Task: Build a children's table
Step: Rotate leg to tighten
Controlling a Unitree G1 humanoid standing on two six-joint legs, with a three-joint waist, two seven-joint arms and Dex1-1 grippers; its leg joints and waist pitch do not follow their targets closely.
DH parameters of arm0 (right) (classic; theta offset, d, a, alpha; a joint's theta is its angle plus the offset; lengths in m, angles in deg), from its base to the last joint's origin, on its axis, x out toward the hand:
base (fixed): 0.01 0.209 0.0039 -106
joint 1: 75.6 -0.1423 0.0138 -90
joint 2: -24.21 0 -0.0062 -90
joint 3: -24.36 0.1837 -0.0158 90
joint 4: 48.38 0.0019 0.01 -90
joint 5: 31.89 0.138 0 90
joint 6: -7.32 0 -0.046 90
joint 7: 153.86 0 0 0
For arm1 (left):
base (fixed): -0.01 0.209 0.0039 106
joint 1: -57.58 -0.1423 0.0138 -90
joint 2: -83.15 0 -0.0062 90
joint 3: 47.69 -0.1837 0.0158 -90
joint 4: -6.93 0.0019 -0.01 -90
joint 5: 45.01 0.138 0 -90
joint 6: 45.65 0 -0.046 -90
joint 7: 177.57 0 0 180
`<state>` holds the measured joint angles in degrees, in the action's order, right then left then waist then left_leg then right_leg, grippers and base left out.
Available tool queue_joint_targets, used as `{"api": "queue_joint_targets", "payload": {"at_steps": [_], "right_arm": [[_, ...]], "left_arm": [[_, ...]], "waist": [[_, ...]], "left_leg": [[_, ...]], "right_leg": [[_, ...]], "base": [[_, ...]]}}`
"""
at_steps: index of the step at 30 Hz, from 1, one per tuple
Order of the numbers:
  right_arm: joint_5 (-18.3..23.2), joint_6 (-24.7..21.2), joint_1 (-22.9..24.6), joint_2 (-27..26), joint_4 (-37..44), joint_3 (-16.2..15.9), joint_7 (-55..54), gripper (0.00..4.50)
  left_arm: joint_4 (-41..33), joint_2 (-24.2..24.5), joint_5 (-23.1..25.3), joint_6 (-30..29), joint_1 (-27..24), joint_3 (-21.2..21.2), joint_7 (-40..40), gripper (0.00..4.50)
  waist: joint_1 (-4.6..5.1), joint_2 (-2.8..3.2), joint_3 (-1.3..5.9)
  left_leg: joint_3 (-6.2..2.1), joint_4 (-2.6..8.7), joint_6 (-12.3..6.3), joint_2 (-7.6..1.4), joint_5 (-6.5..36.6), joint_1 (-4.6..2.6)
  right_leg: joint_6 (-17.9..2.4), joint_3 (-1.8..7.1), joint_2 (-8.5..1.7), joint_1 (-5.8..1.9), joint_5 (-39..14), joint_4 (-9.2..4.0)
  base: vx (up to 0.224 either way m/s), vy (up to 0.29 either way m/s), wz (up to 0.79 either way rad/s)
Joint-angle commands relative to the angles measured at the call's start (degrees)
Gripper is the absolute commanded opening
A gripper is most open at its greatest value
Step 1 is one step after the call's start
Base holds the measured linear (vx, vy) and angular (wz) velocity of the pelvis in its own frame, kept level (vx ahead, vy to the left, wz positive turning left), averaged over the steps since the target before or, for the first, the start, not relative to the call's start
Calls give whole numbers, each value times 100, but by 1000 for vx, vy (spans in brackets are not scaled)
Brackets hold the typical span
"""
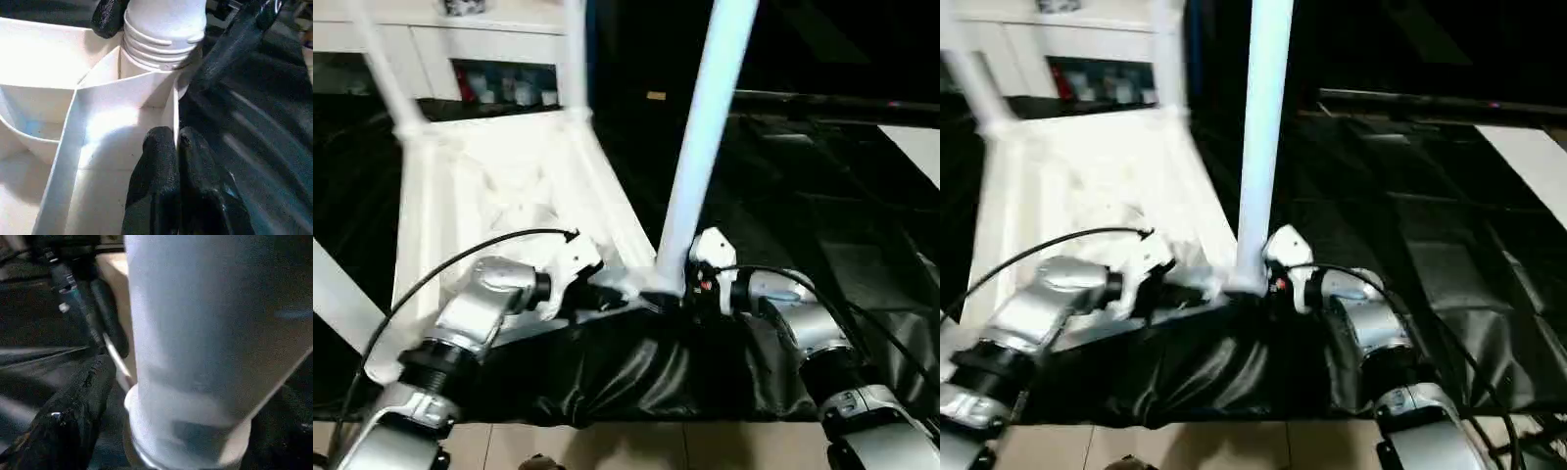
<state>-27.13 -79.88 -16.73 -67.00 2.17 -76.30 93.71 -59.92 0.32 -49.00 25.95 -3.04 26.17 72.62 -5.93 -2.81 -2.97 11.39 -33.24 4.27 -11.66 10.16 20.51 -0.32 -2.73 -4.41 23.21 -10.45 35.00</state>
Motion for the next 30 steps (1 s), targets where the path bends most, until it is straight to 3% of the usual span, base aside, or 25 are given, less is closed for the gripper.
{"api": "queue_joint_targets", "payload": {"at_steps": [1,3,4,5,11,14,17,20,21,22,23,24,25,27,28,30], "right_arm": [[167,-87,28,26,314,-364,761,376],[214,-132,42,94,383,-441,1012,359],[163,-34,38,119,333,-524,1132,356],[163,-34,38,119,333,-524,1132,347],[30,174,7,79,162,-615,1290,284],[104,91,24,37,230,-597,1389,280],[140,30,49,23,267,-597,1384,271],[100,21,53,-73,178,-512,1008,269],[59,8,51,-162,95,-432,641,269],[-33,-104,40,-543,-171,-110,-718,269],[-33,-104,40,-543,-171,-110,-718,268],[-46,-253,30,-847,-364,133,-1654,268],[-44,-300,28,-944,-427,206,-1905,268],[-45,-417,46,-1161,-511,306,-2375,267],[-45,-417,46,-1161,-511,306,-2375,267],[-79,-540,75,-1380,-521,361,-2848,267]], "left_arm": [[-286,-21,-283,177,64,-173,446,0],[-279,58,-284,192,68,-200,577,0],[-233,125,-307,176,104,-203,716,0],[-233,125,-307,176,104,-203,716,0],[-50,163,-242,299,178,-201,875,0],[-60,116,-270,278,175,-164,838,0],[-113,66,-304,229,155,-123,713,0],[-138,-4,-296,156,138,-57,479,0],[-144,-78,-269,110,135,7,261,0],[-119,-390,-143,-55,152,190,-526,0],[-119,-390,-143,-55,152,190,-526,0],[-83,-647,-42,-148,178,309,-1118,0],[-69,-732,-9,-169,186,347,-1298,0],[-37,-928,115,-226,215,384,-1738,0],[-37,-928,115,-226,215,384,-1738,0],[-69,-1137,183,-358,219,422,-2117,0]], "waist": [[7,36,338],[-23,39,340],[-42,9,341],[-54,31,341],[-38,17,330],[-47,-31,331],[-57,-16,330],[-51,-13,326],[-38,7,320],[-16,-4,311],[2,-19,300],[18,-22,291],[55,-26,295],[112,-14,292],[108,-22,301],[106,51,307]], "left_leg": [[-68,388,-208,-193,1317,-67],[-62,381,-232,-197,1288,-68],[-55,378,-237,-206,1270,-72],[-58,381,-208,-209,1268,-74],[-74,399,-103,-201,1401,-72],[-74,397,-125,-203,1349,-70],[-76,397,-143,-203,1303,-66],[-81,403,-119,-201,1334,-62],[-81,409,-88,-203,1380,-71],[-92,419,-26,-192,1436,-62],[-97,431,24,-190,1458,-60],[-109,430,107,-176,1573,-79],[-136,447,167,-172,1595,-62],[-149,453,164,-164,1701,-54],[-140,440,111,-161,1743,-85],[-131,441,67,-156,1680,-81]], "right_leg": [[-1319,225,-328,-249,-1086,-378],[-1337,224,-334,-249,-1073,-375],[-1341,222,-341,-242,-1097,-378],[-1348,221,-349,-238,-1134,-368],[-1261,225,-361,-235,-1423,-398],[-1258,222,-360,-238,-1394,-392],[-1240,223,-368,-236,-1427,-390],[-1210,223,-371,-238,-1510,-400],[-1194,229,-373,-221,-1580,-412],[-1154,232,-380,-225,-1717,-423],[-1127,233,-380,-219,-1822,-435],[-1030,227,-401,-211,-2186,-474],[-923,214,-407,-226,-2419,-491],[-781,207,-399,-219,-2632,-528],[-730,215,-394,-189,-2672,-552],[-766,228,-373,-181,-2456,-541]], "base": [[0,0,0],[0,0,0],[0,0,0],[0,0,0],[0,0,0],[0,0,0],[0,0,0],[0,0,0],[0,0,0],[0,0,0],[0,0,0],[0,0,0],[0,0,0],[0,0,0],[0,0,0],[0,0,0]]}}
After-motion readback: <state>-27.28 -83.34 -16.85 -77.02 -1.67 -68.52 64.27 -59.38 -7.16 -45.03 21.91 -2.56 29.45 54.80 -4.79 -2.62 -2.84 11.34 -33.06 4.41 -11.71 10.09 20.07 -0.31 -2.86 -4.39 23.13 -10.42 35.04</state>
